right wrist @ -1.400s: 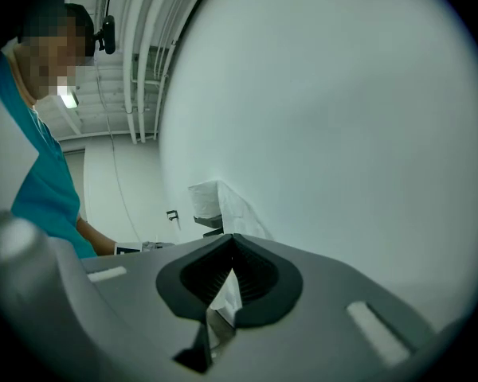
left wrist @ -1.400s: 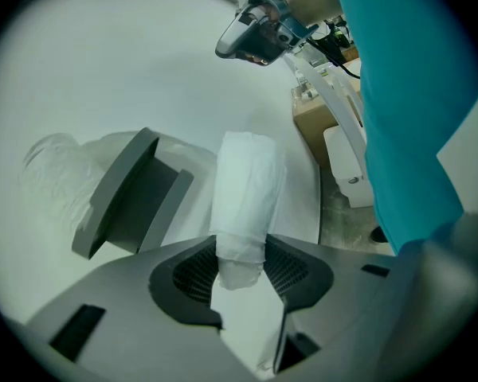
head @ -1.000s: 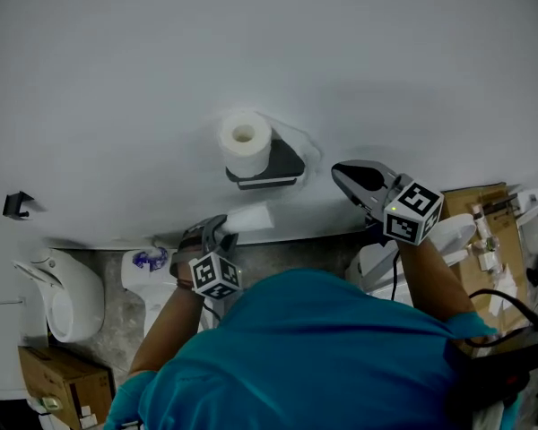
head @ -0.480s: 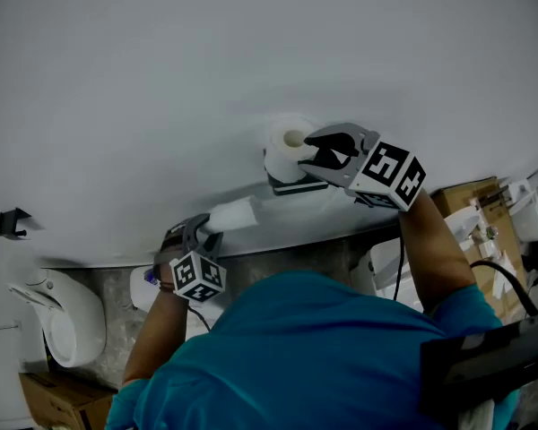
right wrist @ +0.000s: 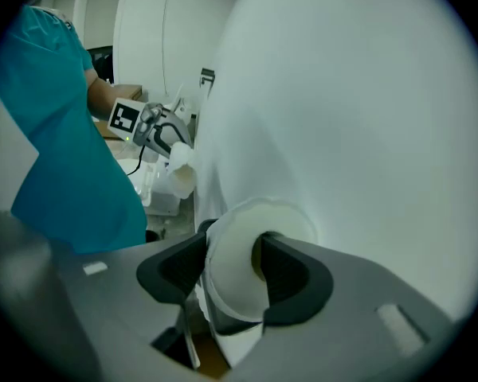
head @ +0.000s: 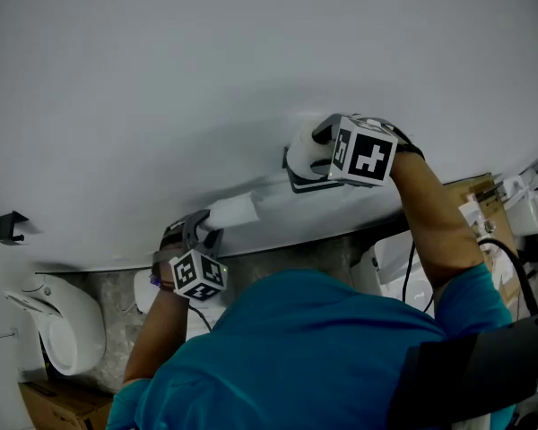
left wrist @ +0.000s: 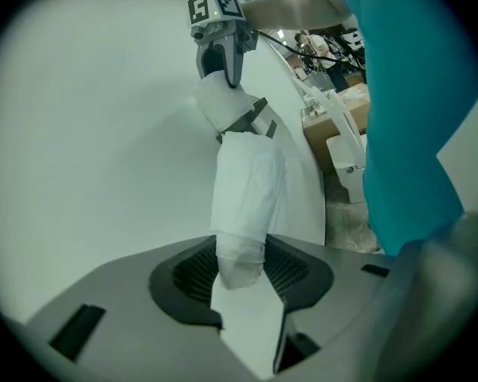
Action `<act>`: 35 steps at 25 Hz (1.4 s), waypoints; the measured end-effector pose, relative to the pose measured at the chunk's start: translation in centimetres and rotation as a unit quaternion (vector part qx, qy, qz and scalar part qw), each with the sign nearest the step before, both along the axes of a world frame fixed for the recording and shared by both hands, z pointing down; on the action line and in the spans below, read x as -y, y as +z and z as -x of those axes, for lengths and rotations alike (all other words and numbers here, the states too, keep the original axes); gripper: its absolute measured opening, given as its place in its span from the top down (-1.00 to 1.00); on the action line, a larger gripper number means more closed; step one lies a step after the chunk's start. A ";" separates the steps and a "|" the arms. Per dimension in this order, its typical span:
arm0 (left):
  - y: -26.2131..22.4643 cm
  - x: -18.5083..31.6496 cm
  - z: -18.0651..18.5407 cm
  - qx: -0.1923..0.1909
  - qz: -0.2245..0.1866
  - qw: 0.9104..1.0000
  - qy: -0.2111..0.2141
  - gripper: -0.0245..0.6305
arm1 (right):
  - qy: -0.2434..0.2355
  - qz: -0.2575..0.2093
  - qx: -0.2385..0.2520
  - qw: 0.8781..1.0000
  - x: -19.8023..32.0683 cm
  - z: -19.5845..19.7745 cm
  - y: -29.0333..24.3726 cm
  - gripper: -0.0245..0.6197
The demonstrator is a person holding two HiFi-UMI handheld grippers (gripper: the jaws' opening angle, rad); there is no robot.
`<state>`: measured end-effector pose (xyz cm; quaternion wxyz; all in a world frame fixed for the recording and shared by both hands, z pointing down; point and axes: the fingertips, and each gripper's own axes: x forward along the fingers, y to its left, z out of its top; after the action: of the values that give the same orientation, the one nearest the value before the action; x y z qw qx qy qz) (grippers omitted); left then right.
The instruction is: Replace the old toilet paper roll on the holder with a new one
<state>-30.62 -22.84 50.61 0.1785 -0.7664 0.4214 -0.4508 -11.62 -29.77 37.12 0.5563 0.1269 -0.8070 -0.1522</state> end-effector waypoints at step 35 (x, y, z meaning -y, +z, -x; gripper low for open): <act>0.2 1.6 -4.5 0.011 0.011 1.000 0.024 0.41 | 0.200 0.087 0.420 0.881 0.4 -17.9 -3.3 0.39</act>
<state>-26.08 -24.45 50.83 0.1857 -0.7732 0.3961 -0.4592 6.32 -30.12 33.81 0.1924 0.2890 -0.9323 0.1013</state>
